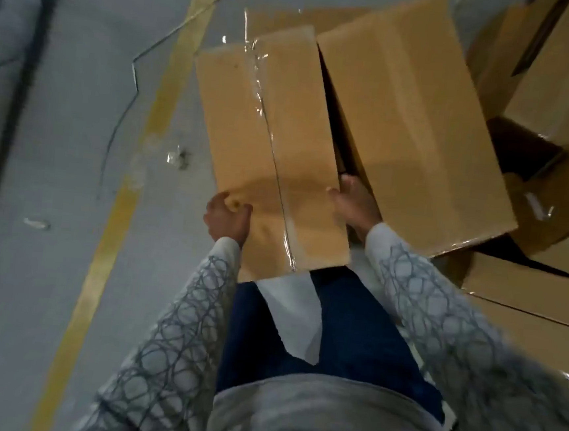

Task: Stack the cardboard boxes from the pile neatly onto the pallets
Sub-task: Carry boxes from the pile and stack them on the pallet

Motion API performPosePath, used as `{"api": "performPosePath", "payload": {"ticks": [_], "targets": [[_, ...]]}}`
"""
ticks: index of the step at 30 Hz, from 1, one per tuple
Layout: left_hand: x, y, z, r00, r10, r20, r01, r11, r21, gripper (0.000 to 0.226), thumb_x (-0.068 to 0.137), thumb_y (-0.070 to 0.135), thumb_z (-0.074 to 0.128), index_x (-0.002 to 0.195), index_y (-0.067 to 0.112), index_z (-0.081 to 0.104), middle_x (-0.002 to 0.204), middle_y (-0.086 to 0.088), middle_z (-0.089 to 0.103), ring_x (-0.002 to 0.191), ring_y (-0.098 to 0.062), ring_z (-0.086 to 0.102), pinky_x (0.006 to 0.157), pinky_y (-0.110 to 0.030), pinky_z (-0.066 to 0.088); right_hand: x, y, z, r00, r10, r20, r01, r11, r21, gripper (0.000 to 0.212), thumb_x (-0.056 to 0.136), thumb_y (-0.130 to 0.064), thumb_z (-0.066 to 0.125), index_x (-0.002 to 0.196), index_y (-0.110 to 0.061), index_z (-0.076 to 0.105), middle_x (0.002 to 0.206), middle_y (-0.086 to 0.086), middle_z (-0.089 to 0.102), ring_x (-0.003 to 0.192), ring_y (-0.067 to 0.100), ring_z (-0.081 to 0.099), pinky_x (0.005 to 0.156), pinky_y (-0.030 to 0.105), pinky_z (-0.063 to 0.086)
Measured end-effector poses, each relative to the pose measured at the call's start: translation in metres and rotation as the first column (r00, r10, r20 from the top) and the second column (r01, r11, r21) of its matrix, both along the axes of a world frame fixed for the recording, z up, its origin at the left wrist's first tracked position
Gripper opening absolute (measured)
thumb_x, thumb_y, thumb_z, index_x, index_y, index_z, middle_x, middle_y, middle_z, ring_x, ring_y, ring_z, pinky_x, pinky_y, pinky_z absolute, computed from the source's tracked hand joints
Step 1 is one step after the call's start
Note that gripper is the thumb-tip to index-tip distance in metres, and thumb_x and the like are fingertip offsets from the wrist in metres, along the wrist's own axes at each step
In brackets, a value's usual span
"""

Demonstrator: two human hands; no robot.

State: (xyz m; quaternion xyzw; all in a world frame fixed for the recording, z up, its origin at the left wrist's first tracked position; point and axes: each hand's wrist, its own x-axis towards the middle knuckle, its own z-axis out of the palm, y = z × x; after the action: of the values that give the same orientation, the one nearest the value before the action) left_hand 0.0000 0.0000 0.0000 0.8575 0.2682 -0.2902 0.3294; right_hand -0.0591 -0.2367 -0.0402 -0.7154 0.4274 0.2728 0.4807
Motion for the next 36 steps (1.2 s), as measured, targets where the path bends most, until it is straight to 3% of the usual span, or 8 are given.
{"api": "performPosePath", "payload": {"ticks": [5,8,14,19,24,27,31,36], "targets": [[0.034,0.022,-0.030,0.977,0.185,-0.103,-0.202,0.962,-0.185,0.091,0.069,0.030,0.077,0.153,0.027,0.042,0.152,-0.005,0.051,0.134,-0.034,0.051,0.110,-0.054,0.046,0.036,-0.002,-0.008,0.998,-0.017,-0.058,0.020,0.999,0.044,0.090,0.093,-0.043,0.070,0.164,-0.022,0.019,0.166,0.007,0.030,0.150,0.033,0.034,0.121,0.049,0.031],[0.049,0.037,-0.051,0.978,0.150,-0.143,-0.189,0.928,-0.321,0.067,0.065,0.019,0.071,0.131,0.028,0.060,0.122,0.002,0.070,0.111,-0.029,0.066,0.096,-0.055,0.056,0.042,0.004,-0.022,0.993,-0.118,-0.008,0.118,0.991,0.055,0.087,0.094,-0.047,0.069,0.164,-0.027,0.023,0.166,0.003,0.031,0.151,0.030,0.033,0.121,0.044,0.031],[0.053,0.047,-0.024,0.969,0.146,-0.202,-0.225,0.860,-0.458,0.054,0.080,-0.007,0.061,0.127,0.018,0.060,0.104,0.005,0.065,0.093,-0.014,0.057,0.072,-0.033,0.046,0.027,0.046,-0.029,0.932,-0.354,0.077,0.357,0.934,-0.032,0.072,0.092,-0.051,0.066,0.157,-0.031,0.040,0.156,0.002,0.048,0.143,0.031,0.043,0.118,0.043,0.034],[0.017,0.097,0.032,0.965,0.027,-0.259,-0.164,0.835,-0.525,0.055,0.081,-0.004,0.064,0.129,0.023,0.060,0.116,0.003,0.068,0.104,-0.015,0.059,0.078,-0.034,0.047,-0.017,0.100,0.022,0.872,-0.483,0.086,0.490,0.859,-0.146,0.073,0.093,-0.053,0.063,0.158,-0.031,0.037,0.158,0.003,0.045,0.145,0.034,0.040,0.120,0.051,0.029],[-0.042,0.139,0.087,0.939,-0.095,-0.330,-0.130,0.791,-0.597,0.053,0.083,-0.001,0.062,0.130,0.024,0.060,0.115,0.002,0.069,0.102,-0.019,0.061,0.078,-0.033,0.047,-0.104,0.156,0.085,0.755,-0.643,0.129,0.655,0.737,-0.165,0.101,0.059,-0.077,0.056,0.152,-0.042,0.039,0.152,-0.001,0.052,0.138,0.032,0.048,0.117,0.059,0.033],[-0.082,0.157,0.096,0.911,-0.213,-0.354,-0.048,0.797,-0.603,0.053,0.081,0.001,0.065,0.128,0.021,0.054,0.113,-0.003,0.069,0.101,-0.023,0.062,0.079,-0.039,0.049,-0.166,0.184,0.120,0.688,-0.705,0.170,0.721,0.639,-0.268,0.097,0.064,-0.077,0.056,0.151,-0.038,0.042,0.151,-0.002,0.053,0.139,0.030,0.048,0.117,0.056,0.032],[-0.145,0.176,0.103,0.808,-0.436,-0.396,0.107,0.770,-0.629,0.043,0.078,0.004,0.070,0.116,0.012,0.051,0.104,-0.010,0.062,0.084,-0.024,0.062,0.055,-0.030,0.053,-0.256,0.216,0.153,0.671,-0.725,0.155,0.695,0.541,-0.474,0.066,0.090,-0.060,0.062,0.148,-0.031,0.050,0.150,0.003,0.054,0.140,0.032,0.046,0.115,0.051,0.026],[-0.247,0.208,0.111,0.659,-0.634,-0.404,0.231,0.682,-0.694,0.061,0.068,0.007,0.077,0.122,0.007,0.050,0.119,-0.021,0.059,0.108,-0.040,0.065,0.077,-0.051,0.063,-0.383,0.278,0.177,0.590,-0.794,0.151,0.681,0.388,-0.620,0.065,0.091,-0.063,0.060,0.145,-0.028,0.053,0.147,0.007,0.055,0.140,0.033,0.042,0.115,0.052,0.019]]}}
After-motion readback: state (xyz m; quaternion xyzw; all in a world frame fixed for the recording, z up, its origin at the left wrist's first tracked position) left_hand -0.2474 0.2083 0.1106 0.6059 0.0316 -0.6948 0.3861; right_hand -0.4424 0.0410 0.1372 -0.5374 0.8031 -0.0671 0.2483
